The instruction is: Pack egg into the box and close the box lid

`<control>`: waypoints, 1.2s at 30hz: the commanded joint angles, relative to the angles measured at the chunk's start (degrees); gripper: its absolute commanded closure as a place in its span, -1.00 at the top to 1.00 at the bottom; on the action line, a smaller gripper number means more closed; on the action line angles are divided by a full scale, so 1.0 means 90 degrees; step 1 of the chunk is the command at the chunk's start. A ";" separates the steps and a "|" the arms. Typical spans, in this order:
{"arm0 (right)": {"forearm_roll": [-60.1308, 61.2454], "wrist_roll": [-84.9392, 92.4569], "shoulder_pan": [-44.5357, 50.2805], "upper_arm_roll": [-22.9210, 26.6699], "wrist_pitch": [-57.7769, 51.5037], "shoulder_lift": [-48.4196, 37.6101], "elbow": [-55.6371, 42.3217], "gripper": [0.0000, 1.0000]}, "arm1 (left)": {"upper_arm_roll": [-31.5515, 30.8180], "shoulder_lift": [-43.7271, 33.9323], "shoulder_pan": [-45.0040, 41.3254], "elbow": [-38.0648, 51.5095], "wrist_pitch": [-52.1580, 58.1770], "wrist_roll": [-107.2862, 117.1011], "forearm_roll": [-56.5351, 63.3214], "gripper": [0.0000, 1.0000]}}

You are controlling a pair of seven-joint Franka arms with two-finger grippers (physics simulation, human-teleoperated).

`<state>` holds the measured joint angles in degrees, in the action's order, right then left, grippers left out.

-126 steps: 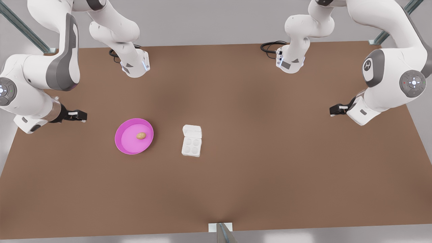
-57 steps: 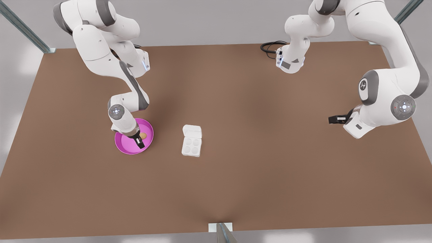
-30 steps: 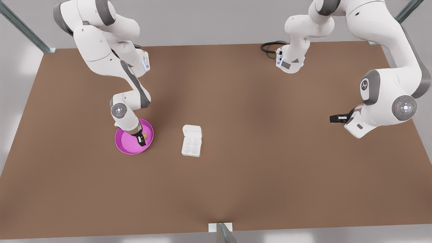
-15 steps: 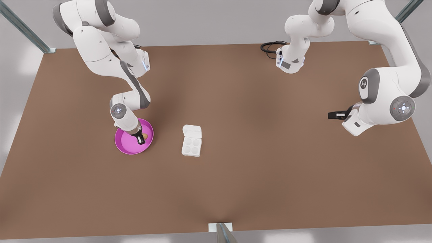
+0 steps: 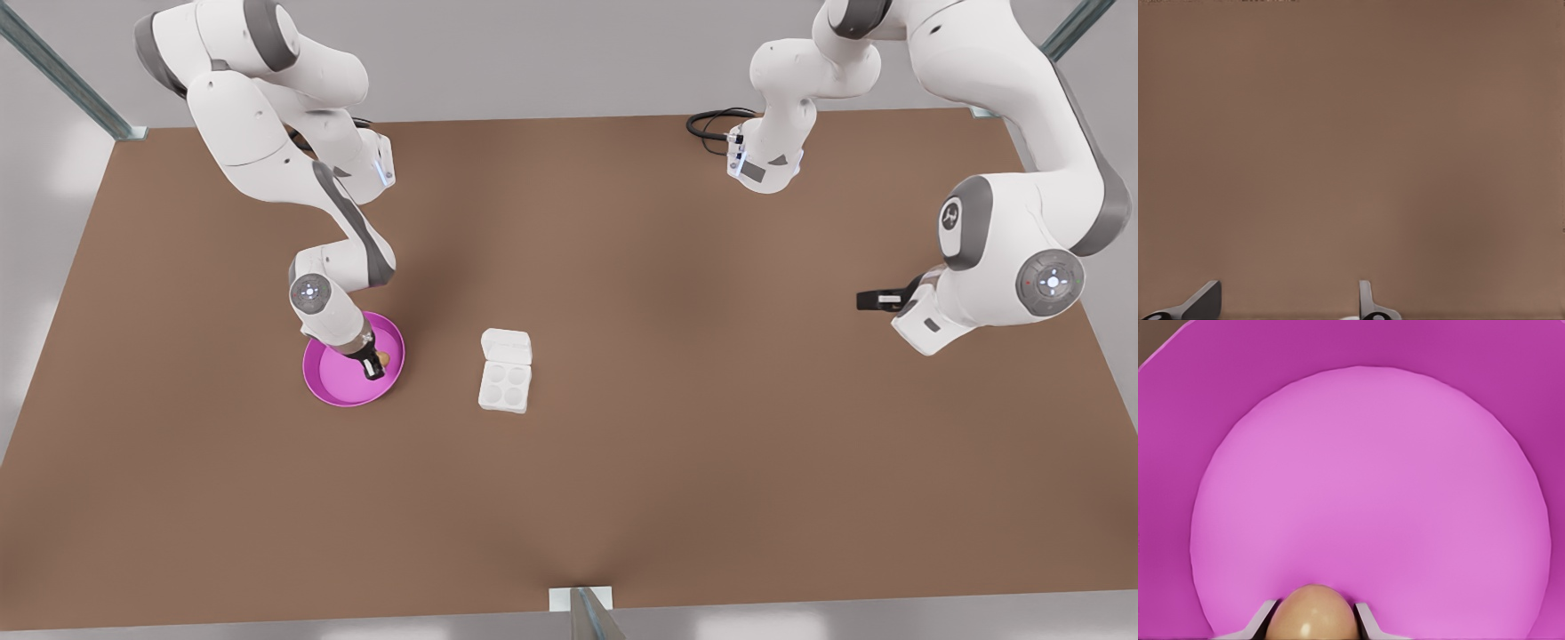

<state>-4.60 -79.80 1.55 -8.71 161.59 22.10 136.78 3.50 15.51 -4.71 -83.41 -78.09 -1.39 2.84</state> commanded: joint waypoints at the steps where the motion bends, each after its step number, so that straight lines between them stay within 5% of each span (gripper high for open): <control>1: 0.0003 0.0224 -0.0230 -0.0253 -0.0034 -0.0005 0.0008 -0.09 | -0.0008 -0.0004 0.0006 0.0010 0.0073 0.0037 0.0007 1.00; 23: 0.0129 0.0390 -0.0875 -0.0947 -0.0337 -0.0855 0.0106 -0.09 | -0.0008 0.0006 0.0006 0.0079 0.0112 0.0018 0.0007 1.00; 30: 0.2199 0.0721 -0.0865 -0.1406 -0.0570 -0.0230 -0.1582 -0.09 | -0.0086 0.0006 0.0006 0.0215 0.0356 0.0037 0.0027 1.00; 36: 0.6260 0.4509 -0.0826 -0.1562 -0.1840 0.0825 -0.3175 -0.08 | -0.0076 0.0015 0.0016 0.0206 0.0356 0.0028 0.0017 1.00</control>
<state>36.77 -68.99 -6.03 -22.48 151.56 28.62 109.18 2.78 15.70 -4.57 -81.55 -75.36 -1.13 2.99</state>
